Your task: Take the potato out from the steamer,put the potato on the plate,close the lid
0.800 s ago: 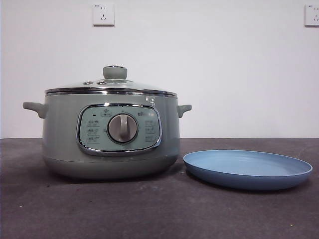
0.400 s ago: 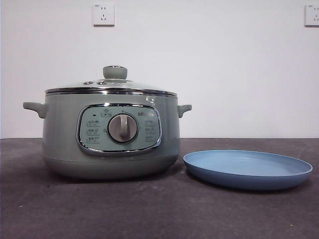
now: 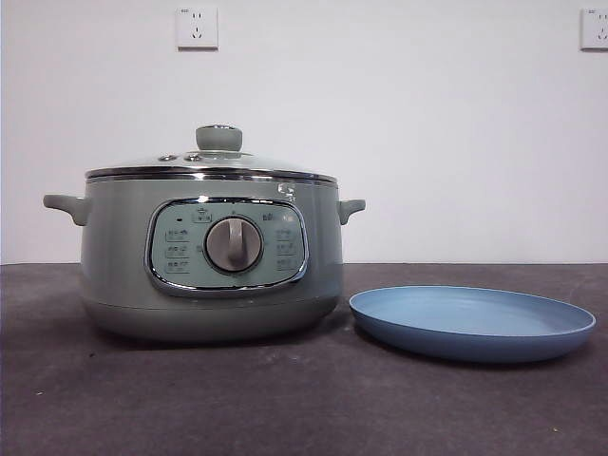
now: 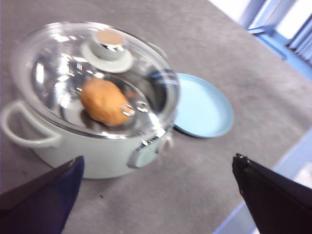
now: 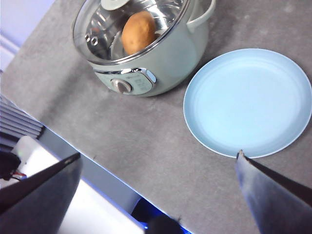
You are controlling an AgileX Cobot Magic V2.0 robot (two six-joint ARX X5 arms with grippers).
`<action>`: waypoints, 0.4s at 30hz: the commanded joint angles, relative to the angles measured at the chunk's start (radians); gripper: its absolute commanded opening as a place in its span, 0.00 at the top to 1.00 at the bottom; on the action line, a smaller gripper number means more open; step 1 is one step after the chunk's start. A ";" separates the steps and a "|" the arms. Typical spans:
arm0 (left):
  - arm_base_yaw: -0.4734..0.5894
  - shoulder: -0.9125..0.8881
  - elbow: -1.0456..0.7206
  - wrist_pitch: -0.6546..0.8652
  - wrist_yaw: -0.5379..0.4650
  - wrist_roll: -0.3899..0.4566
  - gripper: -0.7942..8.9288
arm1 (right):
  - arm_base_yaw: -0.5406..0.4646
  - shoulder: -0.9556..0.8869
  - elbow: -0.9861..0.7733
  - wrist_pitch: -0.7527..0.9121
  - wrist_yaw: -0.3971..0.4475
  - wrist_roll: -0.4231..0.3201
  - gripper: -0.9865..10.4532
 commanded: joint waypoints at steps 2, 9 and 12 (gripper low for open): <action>-0.013 0.003 0.004 0.065 -0.019 0.010 0.26 | 0.002 0.000 0.002 0.003 -0.002 0.003 0.34; -0.080 0.121 0.027 0.173 -0.069 -0.018 0.26 | 0.002 0.003 0.002 0.005 -0.002 0.003 0.34; -0.126 0.211 0.071 0.202 -0.123 -0.015 0.26 | 0.002 0.003 0.002 0.006 -0.001 0.003 0.34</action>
